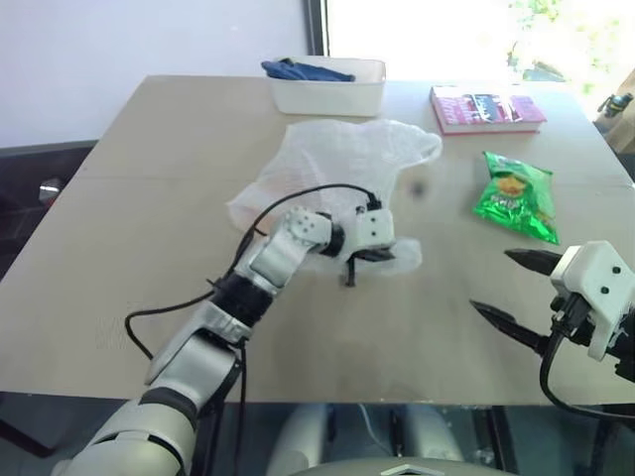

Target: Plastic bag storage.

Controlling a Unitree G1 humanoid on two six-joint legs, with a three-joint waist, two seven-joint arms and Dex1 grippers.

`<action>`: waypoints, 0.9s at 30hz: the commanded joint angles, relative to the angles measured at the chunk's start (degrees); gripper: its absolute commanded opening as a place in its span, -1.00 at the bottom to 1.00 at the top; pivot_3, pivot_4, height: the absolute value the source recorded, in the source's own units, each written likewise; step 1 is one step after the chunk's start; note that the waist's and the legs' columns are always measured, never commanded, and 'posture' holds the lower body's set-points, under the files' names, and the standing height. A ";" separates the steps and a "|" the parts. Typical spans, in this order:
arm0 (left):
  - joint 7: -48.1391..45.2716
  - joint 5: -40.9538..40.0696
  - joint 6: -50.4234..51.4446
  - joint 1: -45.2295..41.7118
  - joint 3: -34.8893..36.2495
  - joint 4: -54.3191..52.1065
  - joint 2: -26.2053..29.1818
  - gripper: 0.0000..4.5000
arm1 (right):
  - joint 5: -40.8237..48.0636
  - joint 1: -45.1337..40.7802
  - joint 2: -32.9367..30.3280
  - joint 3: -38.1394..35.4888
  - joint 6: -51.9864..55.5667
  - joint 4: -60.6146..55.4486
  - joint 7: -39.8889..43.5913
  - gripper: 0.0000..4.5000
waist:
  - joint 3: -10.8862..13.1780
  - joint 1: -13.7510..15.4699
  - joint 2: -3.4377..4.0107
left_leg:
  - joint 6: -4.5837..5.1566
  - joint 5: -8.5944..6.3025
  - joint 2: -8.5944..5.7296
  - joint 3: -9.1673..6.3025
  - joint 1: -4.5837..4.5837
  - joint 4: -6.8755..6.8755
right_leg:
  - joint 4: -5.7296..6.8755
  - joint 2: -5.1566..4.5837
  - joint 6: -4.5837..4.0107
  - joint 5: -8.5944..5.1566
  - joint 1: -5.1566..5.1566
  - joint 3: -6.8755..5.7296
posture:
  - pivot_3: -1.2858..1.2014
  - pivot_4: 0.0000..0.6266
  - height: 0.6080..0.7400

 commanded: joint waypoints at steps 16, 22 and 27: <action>12.82 -41.89 5.81 15.85 42.08 -32.69 5.76 -0.98 | -34.44 -22.81 -3.16 30.84 -20.49 34.35 -14.30 1.00 | -0.02 -0.71 -0.04 | -0.02 0.01 -0.08 -0.05 0.08 0.01 | -0.03 -0.15 0.01 0.01 -0.01 0.03 | 0.03 -0.52 1.00; 4.79 -46.95 10.11 20.63 40.47 -38.04 14.54 -0.98 | -47.87 -29.60 -2.62 40.52 -30.34 51.13 -15.89 1.00 | -0.03 -1.39 0.01 | -0.03 0.01 0.00 0.09 0.21 -0.07 | -0.02 -0.12 0.01 0.00 0.02 0.15 | 0.03 -0.52 1.00; -0.17 -45.92 8.69 23.81 37.97 -39.95 17.22 -0.98 | -55.09 -35.90 -0.22 43.10 -36.26 64.74 -20.59 1.00 | -0.03 -1.42 0.01 | -0.02 0.01 -0.01 0.23 0.34 -0.13 | -0.01 -0.08 0.01 0.00 0.08 0.29 | 0.03 -0.52 1.00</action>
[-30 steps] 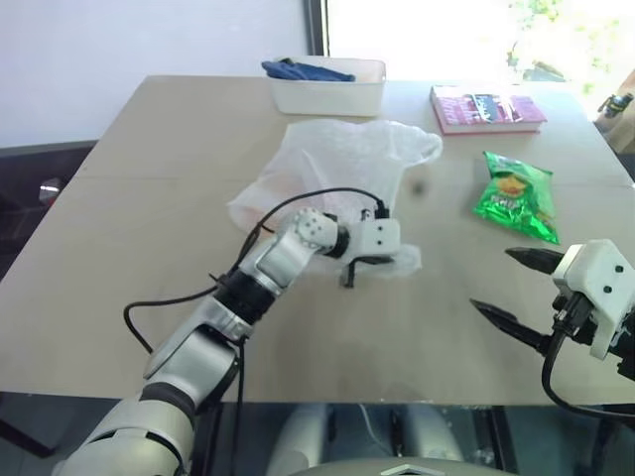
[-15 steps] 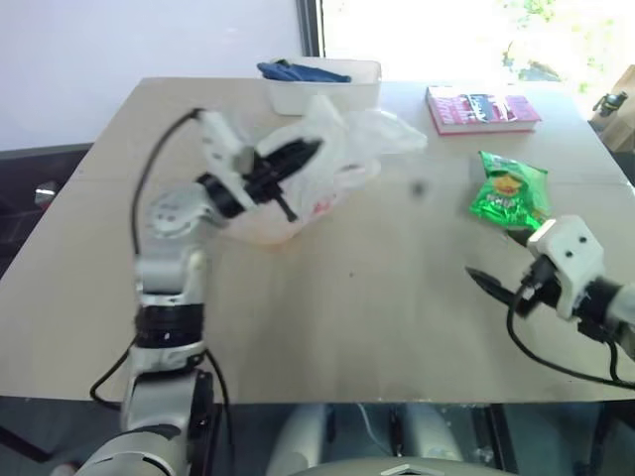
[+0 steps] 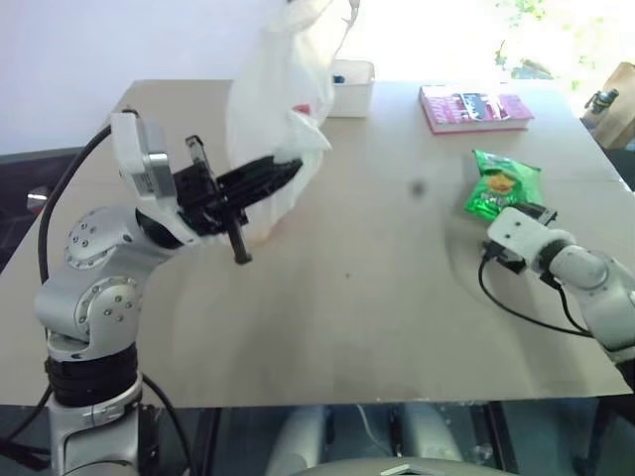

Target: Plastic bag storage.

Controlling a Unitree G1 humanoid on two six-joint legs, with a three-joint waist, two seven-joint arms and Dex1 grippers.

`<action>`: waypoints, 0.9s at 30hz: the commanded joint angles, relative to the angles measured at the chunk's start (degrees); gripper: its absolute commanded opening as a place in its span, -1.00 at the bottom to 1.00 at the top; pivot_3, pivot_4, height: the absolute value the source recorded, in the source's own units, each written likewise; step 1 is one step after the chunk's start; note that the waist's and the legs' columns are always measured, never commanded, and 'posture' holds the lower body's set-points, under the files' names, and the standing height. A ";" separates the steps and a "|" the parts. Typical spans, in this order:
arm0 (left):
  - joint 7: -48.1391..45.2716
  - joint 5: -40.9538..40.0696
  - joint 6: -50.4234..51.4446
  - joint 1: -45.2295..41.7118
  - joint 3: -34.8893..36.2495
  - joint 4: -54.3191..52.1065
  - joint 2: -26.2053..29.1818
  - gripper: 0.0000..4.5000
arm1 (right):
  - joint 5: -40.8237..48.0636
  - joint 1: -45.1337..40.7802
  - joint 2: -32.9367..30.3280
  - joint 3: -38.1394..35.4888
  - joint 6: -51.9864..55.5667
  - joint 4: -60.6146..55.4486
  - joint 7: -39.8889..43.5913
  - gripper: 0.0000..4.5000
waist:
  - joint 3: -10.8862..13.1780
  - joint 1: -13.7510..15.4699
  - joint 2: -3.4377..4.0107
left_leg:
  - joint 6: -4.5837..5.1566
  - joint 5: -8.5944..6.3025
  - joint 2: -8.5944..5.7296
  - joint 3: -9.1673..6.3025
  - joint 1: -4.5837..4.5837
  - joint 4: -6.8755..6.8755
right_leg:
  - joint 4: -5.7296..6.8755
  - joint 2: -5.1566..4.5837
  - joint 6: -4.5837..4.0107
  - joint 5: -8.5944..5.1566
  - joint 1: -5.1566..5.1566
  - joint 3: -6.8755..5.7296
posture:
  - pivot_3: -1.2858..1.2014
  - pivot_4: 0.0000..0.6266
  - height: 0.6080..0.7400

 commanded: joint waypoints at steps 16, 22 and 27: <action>7.23 -13.65 2.90 3.46 10.39 0.01 0.34 -1.00 | -8.40 -12.78 2.37 -0.63 -21.22 22.25 -4.72 -0.57 | 0.00 0.00 0.00 | 0.00 0.00 0.10 0.14 0.22 -0.06 | 0.03 -0.08 0.00 0.00 0.07 0.18 | 0.03 -0.52 1.00; 11.41 -17.74 4.19 0.82 12.51 4.56 -0.39 -1.00 | 11.20 -3.76 -4.46 -13.98 -16.56 -3.53 14.13 -0.97 | 0.03 0.14 0.05 | 0.00 -0.01 0.24 0.15 0.22 -0.11 | 0.03 -0.05 0.00 0.00 0.06 0.18 | 0.03 -0.52 1.00; 10.03 -17.36 4.50 0.37 11.09 5.98 -0.24 -1.00 | 26.32 -0.10 -11.69 -24.44 -4.21 -21.66 26.02 -0.97 | 0.07 0.10 0.11 | 0.03 -0.02 0.23 0.15 0.22 -0.12 | -0.02 -0.08 0.00 0.00 0.10 0.19 | 0.03 -0.52 1.00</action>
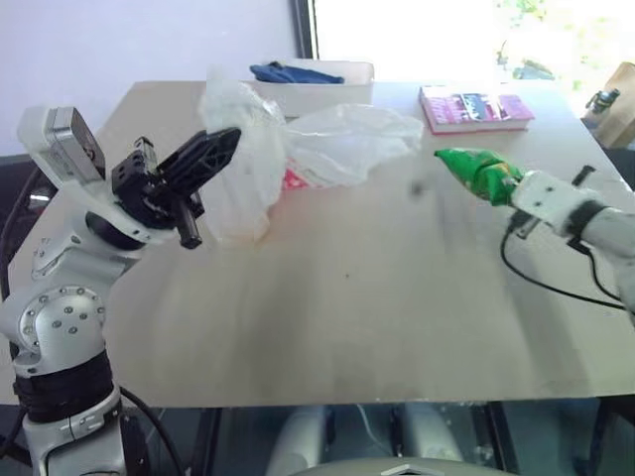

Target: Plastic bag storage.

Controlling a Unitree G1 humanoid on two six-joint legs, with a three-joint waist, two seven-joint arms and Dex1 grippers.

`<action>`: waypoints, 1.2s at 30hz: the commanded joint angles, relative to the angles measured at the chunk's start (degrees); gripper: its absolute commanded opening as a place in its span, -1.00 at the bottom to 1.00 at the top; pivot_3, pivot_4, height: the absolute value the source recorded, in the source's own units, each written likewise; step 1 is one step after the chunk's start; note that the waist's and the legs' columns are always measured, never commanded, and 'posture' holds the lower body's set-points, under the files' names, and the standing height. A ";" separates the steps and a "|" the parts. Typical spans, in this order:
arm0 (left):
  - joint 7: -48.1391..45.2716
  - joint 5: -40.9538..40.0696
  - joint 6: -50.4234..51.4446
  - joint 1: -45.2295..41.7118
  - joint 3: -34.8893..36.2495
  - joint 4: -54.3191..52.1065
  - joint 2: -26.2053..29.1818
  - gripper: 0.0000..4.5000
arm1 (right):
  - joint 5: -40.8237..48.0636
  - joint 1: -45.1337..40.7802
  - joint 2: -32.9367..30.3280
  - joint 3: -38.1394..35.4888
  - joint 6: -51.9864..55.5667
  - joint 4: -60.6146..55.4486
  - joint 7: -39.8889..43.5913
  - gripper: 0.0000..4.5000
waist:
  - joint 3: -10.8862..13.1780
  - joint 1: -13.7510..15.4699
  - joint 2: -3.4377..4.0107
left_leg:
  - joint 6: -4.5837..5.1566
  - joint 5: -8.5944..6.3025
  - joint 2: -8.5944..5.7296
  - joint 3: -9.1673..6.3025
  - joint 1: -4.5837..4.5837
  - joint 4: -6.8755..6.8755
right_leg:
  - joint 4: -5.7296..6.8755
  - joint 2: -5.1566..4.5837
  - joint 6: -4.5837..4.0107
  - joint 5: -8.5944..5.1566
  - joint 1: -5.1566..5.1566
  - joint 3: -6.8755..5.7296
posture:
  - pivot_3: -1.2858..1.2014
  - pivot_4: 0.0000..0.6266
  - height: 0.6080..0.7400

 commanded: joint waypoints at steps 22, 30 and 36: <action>-4.66 -2.23 2.82 5.91 -3.09 -11.05 1.69 -1.00 | -2.21 -20.06 12.17 15.91 -1.41 -4.82 6.49 -0.97 | 0.03 -0.17 -0.06 | -0.04 0.01 0.03 0.14 0.16 -0.35 | -0.11 -0.01 0.00 0.00 -0.08 0.14 | 0.03 -0.52 1.00; -7.62 1.26 0.59 10.25 -2.56 -11.92 3.10 -1.00 | 2.80 -22.87 10.88 11.85 -1.16 -4.71 12.44 -0.97 | 0.03 -0.01 -0.06 | -0.06 0.03 0.04 0.12 0.17 -0.52 | -0.24 -0.04 0.00 0.00 -0.08 0.07 | 0.03 -0.52 1.00; -8.80 1.75 -0.02 10.68 -3.31 -12.57 3.50 -1.00 | 0.07 -27.18 12.66 12.67 -3.07 0.07 11.13 -0.97 | 0.04 -0.17 -0.05 | -0.06 0.03 0.06 0.12 0.21 -0.57 | -0.23 -0.01 -0.01 0.00 -0.10 0.08 | 0.03 -0.52 1.00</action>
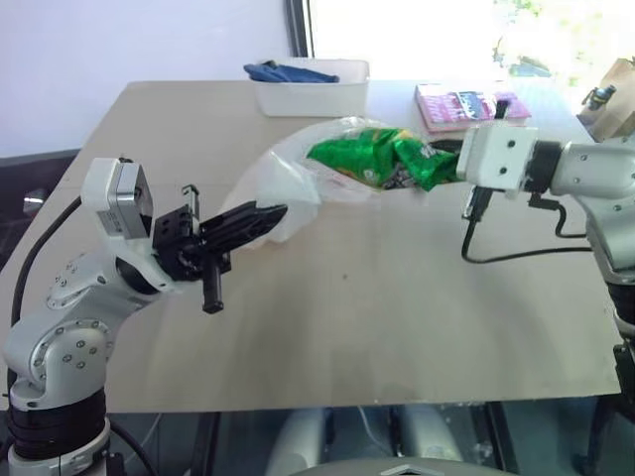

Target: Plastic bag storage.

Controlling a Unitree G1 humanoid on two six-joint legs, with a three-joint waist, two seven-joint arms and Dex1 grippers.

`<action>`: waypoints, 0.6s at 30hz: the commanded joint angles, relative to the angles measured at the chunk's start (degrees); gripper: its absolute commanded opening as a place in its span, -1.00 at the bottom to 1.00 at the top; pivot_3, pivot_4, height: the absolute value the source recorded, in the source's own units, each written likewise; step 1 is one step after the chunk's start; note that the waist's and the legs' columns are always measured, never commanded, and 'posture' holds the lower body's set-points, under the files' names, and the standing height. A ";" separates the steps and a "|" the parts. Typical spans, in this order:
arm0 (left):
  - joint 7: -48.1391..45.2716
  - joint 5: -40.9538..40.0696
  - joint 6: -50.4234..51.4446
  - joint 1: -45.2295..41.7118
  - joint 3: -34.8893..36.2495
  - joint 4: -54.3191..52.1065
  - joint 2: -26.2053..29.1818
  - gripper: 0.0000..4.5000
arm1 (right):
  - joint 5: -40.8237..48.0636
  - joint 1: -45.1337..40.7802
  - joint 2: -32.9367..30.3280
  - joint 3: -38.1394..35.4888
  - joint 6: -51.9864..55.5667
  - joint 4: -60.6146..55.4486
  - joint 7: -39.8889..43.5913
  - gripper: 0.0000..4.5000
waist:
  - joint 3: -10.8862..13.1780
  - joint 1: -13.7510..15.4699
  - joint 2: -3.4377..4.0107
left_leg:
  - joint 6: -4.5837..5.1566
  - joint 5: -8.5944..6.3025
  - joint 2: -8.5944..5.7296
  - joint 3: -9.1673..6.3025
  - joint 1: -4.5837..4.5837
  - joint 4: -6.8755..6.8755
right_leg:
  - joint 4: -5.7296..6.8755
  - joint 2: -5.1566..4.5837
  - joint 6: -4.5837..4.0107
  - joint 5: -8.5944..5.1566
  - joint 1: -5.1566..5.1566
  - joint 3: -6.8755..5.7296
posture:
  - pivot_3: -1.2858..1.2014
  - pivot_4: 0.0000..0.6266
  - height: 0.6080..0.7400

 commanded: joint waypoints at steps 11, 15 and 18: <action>-0.35 0.61 -1.34 1.11 0.42 -3.51 1.10 -1.00 | -9.24 -6.40 5.94 0.71 -14.33 8.53 -5.34 -0.97 | 0.00 0.01 0.00 | -0.01 0.00 -0.01 0.02 0.00 -0.03 | -0.01 -0.01 0.00 0.00 -0.03 0.01 | 0.03 -0.52 1.00; 1.79 -0.90 -1.05 -0.05 0.91 -2.80 0.33 -1.00 | -12.95 -7.67 5.69 2.63 -24.93 10.50 -4.90 -0.97 | 0.00 0.02 0.00 | -0.01 0.01 -0.01 0.02 -0.01 -0.04 | -0.01 -0.01 0.00 0.00 -0.04 -0.01 | 0.03 -0.52 1.00; 2.90 -2.85 -0.24 -1.67 1.68 -1.14 0.67 -1.00 | -15.13 -6.84 4.29 4.27 -33.23 12.20 -3.96 -0.97 | 0.00 0.14 0.00 | -0.01 0.01 -0.01 0.02 0.00 -0.03 | -0.02 -0.02 0.00 0.00 -0.03 -0.02 | 0.03 -0.52 1.00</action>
